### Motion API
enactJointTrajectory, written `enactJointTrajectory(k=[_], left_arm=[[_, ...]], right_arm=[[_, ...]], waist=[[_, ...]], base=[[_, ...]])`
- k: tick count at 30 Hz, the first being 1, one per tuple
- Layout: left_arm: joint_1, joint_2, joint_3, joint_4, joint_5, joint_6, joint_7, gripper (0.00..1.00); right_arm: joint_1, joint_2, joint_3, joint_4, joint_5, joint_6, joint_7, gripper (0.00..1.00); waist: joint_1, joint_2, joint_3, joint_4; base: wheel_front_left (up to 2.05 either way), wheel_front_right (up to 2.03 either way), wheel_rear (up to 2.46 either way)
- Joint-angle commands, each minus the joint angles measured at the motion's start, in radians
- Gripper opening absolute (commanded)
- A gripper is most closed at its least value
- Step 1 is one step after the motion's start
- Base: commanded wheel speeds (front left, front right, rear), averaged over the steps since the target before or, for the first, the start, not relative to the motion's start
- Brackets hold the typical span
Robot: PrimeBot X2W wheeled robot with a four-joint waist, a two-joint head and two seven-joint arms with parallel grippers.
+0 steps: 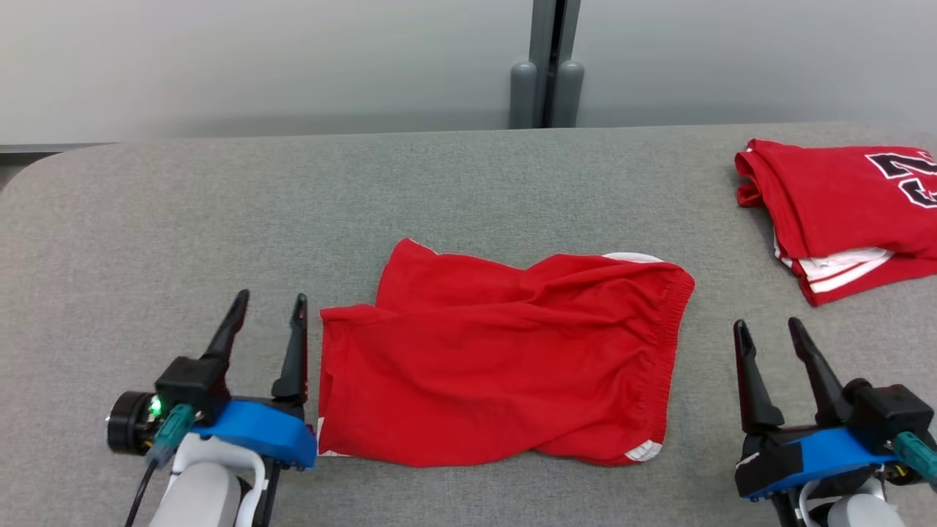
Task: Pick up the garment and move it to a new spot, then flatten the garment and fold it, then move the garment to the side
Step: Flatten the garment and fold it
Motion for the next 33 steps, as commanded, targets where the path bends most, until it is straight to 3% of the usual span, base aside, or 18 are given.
enactJointTrajectory(k=[1,15,33], left_arm=[[0.032,-0.009,0.034,-0.041,0.015,0.006,-0.004,1.00],[0.214,-0.107,0.257,-0.257,0.130,0.006,-0.004,1.00],[0.273,-0.145,0.317,-0.224,0.222,-0.031,-0.004,1.00]], right_arm=[[0.015,-0.004,0.009,0.010,0.011,0.000,0.005,1.00],[0.059,-0.015,0.037,0.044,0.041,0.000,0.012,1.00],[0.091,0.001,0.006,0.049,0.022,0.000,-0.002,1.00]], waist=[[0.0000,0.0000,-0.004,0.006],[0.0000,0.0000,-0.038,0.016],[0.0000,0.0000,-0.088,0.012]], base=[[0.00,0.00,0.00],[0.00,0.00,0.00],[0.00,0.00,0.00]])
